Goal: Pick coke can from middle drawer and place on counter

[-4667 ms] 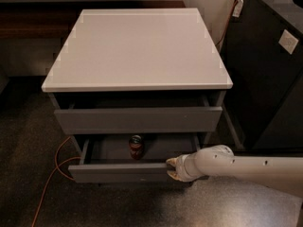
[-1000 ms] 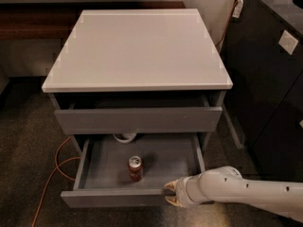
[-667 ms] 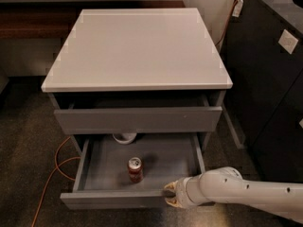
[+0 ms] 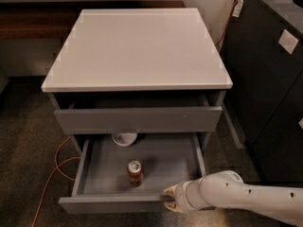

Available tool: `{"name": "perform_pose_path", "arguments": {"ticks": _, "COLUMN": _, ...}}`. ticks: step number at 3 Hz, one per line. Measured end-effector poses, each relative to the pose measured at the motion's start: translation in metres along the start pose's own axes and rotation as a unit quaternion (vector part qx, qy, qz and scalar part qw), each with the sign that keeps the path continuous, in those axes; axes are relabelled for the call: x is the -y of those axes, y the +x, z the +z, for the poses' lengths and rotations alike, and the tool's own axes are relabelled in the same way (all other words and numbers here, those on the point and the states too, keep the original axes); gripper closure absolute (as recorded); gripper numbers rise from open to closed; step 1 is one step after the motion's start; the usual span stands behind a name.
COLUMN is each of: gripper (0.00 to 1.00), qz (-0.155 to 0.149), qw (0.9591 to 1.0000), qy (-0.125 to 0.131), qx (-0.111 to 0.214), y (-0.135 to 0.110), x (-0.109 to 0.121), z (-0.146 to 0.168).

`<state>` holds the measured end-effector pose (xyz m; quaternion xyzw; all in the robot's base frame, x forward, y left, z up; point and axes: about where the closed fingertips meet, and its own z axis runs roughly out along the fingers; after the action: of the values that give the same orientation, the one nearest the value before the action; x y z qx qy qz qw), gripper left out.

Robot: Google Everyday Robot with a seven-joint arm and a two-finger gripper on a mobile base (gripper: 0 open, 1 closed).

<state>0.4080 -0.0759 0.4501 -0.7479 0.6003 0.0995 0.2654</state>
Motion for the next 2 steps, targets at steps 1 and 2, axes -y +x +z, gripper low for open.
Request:
{"name": "perform_pose_path", "arguments": {"ticks": 1, "gripper": 1.0, "qz": -0.006, "qw": 1.0, "qy": -0.004, "qx": 0.003, "y": -0.007, "x": -0.008, "z": -0.003}}
{"name": "perform_pose_path", "arguments": {"ticks": 2, "gripper": 1.0, "qz": -0.026, "qw": 0.9995, "qy": -0.015, "qx": 0.011, "y": -0.029, "x": -0.029, "z": -0.013}}
